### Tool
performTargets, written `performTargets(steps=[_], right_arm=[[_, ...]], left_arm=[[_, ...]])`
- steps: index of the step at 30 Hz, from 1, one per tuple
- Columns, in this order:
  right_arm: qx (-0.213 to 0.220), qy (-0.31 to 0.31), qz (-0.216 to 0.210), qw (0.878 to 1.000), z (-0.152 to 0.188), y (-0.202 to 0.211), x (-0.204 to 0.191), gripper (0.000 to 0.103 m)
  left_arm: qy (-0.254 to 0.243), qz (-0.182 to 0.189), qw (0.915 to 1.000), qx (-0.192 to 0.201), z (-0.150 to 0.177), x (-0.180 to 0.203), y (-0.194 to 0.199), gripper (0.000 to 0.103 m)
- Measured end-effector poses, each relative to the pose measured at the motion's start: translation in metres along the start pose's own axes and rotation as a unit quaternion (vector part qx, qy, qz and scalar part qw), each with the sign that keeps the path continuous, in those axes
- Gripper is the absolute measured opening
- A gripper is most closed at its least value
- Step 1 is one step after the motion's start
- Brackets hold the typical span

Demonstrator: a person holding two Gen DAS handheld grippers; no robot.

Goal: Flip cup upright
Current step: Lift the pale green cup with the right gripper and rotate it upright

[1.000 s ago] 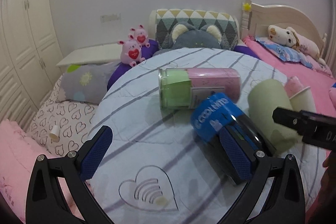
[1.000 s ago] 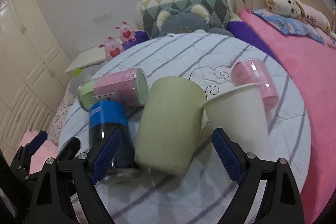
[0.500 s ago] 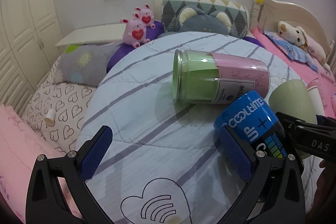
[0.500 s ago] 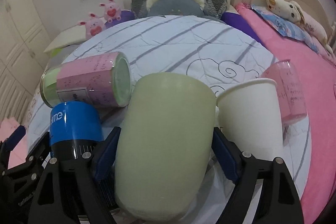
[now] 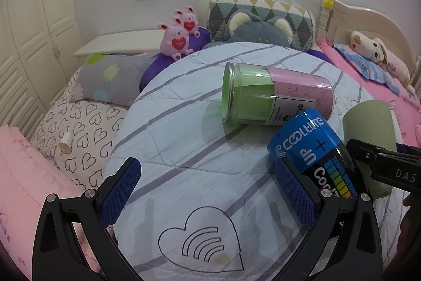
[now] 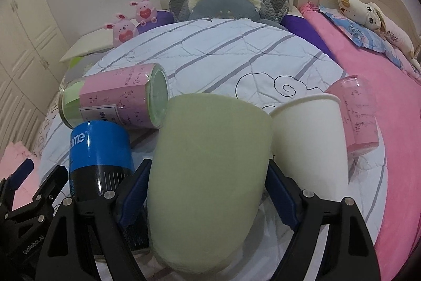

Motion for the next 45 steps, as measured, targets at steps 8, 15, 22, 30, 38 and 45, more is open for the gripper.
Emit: performTargets(steps=[8,15,22,30,38,45], right_arm=[[0.006,-0.005,-0.012,1.0,0.0,0.012,0.002,0.083],[0.016,-0.007,-0.022,1.0,0.0,0.026,0.005,0.082],[0.026,-0.005,-0.026,0.999,0.001,0.042,0.008,0.081],[0.036,0.007,-0.046,0.998,0.013,0.075,0.011,0.081],[-0.012,0.036,-0.089,0.995,0.053,0.108,0.011,0.081],[-0.06,0.028,-0.084,0.994,0.074,0.098,0.029,0.081]], left_arm=[[0.005,-0.003,1.0,0.004,0.0,-0.002,0.015,0.103],[0.004,-0.002,0.9999,0.012,-0.001,0.0,0.029,0.103],[0.008,-0.001,0.9997,0.021,-0.002,0.005,0.045,0.103],[0.011,0.002,0.9992,0.038,0.001,0.012,0.073,0.103],[-0.009,0.008,0.9981,0.06,0.013,0.033,0.11,0.103],[-0.014,0.021,0.9984,0.051,0.031,0.049,0.118,0.103]])
Point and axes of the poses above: each gripper's, at about its wrist camera, not at the fingertips, and y roughly against the way its jaws point, x to its right, z to its underside, the point moved 8 cm from there along -y, roughly the way its jaws point, and after that the axes turned 14 degrees about x, right-handed, at the moved point
